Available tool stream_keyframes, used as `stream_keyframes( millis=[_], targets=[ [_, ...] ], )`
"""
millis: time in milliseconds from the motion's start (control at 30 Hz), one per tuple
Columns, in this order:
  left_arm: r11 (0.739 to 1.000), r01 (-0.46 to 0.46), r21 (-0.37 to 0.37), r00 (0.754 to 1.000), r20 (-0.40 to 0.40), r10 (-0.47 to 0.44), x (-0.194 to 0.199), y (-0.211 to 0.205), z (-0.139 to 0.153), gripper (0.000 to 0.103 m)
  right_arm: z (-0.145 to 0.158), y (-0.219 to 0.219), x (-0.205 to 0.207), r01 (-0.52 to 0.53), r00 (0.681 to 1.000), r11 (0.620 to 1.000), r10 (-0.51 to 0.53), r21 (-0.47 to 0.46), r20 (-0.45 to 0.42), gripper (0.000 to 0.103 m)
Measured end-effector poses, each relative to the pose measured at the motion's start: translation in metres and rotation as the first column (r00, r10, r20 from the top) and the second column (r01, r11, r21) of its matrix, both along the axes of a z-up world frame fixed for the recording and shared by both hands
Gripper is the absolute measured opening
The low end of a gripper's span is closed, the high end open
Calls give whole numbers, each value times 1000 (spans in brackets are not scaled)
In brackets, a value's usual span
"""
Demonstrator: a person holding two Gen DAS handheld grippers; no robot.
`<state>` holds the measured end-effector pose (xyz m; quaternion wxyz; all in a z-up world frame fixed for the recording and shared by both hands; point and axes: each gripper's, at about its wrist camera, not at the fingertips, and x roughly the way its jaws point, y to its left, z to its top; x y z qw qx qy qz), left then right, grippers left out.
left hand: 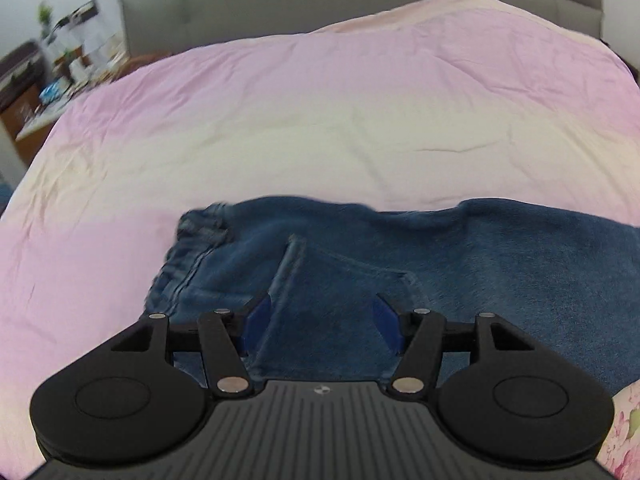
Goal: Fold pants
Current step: 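Open both grippers and release the folded legs onto the jeans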
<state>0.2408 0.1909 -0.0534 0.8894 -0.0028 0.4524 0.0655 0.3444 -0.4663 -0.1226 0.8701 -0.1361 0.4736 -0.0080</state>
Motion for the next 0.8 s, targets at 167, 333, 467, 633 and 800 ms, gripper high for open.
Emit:
stream_keyframes(
  millis=[167,333,467,633,800],
  targets=[
    [944,-250,-214,966,13,258,-29,75,-6,69,-5,-6,-37,59,998,998,-59,38,0,67],
    [758,-420,-499,880,-21,474,-55,121,-43,74,-9,-29,-52,191,982,973,-189,127,-25,67],
    [581,-494,-647,801,-78,594,-57,135,-81,74,-12,-43,-53,277,961,942,-274,191,-41,67],
    [559,-483,-674,795,-69,602,-44,135,-103,65,-15,-58,-52,333,943,919,-331,210,-45,67],
    [671,-466,-577,833,-31,552,-30,131,-75,52,-24,-65,-52,355,935,915,-349,193,-64,67]
  ],
)
